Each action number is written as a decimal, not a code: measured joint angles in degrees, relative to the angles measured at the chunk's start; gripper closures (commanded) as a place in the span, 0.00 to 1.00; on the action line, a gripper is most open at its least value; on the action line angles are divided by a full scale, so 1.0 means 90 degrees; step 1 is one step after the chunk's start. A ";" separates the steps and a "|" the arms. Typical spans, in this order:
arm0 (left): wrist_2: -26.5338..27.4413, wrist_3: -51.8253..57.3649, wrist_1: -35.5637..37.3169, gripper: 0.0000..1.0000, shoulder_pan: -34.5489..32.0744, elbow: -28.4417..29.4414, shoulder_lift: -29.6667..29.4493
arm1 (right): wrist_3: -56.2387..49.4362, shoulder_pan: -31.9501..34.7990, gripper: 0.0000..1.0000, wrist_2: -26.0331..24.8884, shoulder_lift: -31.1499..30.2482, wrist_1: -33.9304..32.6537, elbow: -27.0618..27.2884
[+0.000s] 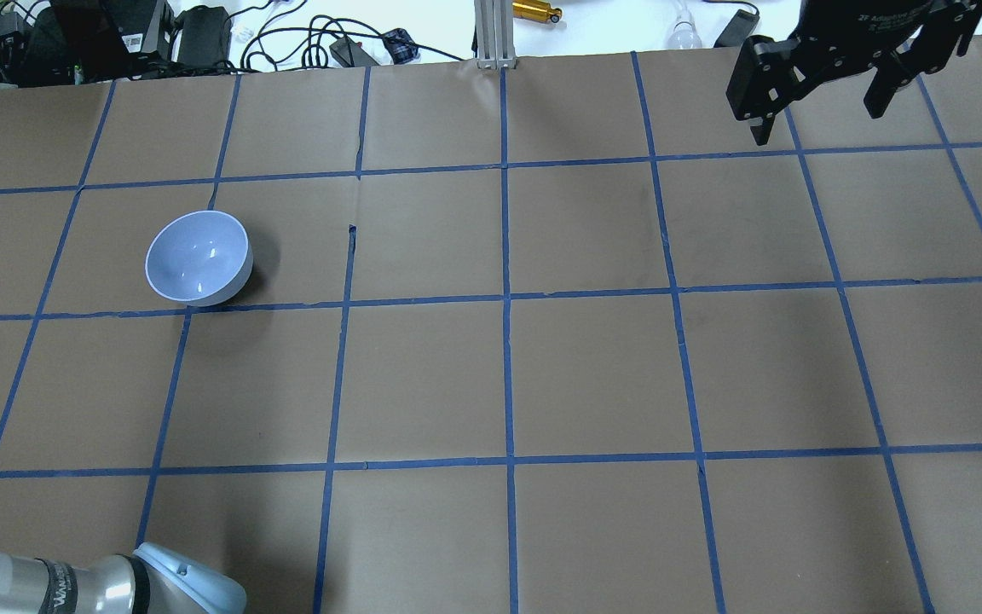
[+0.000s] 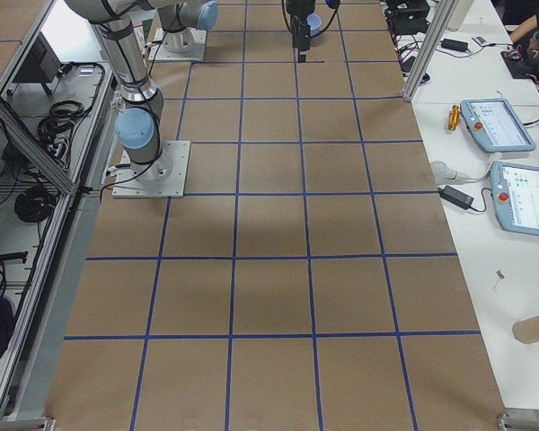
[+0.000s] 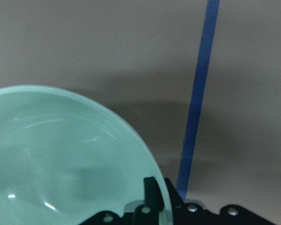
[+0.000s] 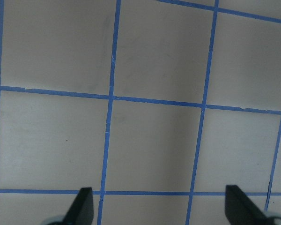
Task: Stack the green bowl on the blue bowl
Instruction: 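Lift the pale green bowl with the left gripper, then carry the green bowl over the light blue bowl with the left gripper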
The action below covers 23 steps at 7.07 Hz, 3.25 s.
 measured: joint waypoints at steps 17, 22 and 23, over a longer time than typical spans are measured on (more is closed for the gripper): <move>-0.0093 -0.3020 -0.1783 1.00 -0.4274 -0.0313 0.2439 | 0.0000 -0.0003 0.00 0.0000 0.0000 0.0000 0.0000; -0.0108 -0.3882 -0.0894 1.00 -0.5096 -0.1186 0.2345 | 0.0000 -0.0004 0.00 0.0000 0.0000 0.0000 0.0000; -0.0115 -0.3823 -0.0581 1.00 -0.5111 -0.1313 0.2273 | 0.0000 -0.0004 0.00 0.0000 0.0000 0.0000 0.0000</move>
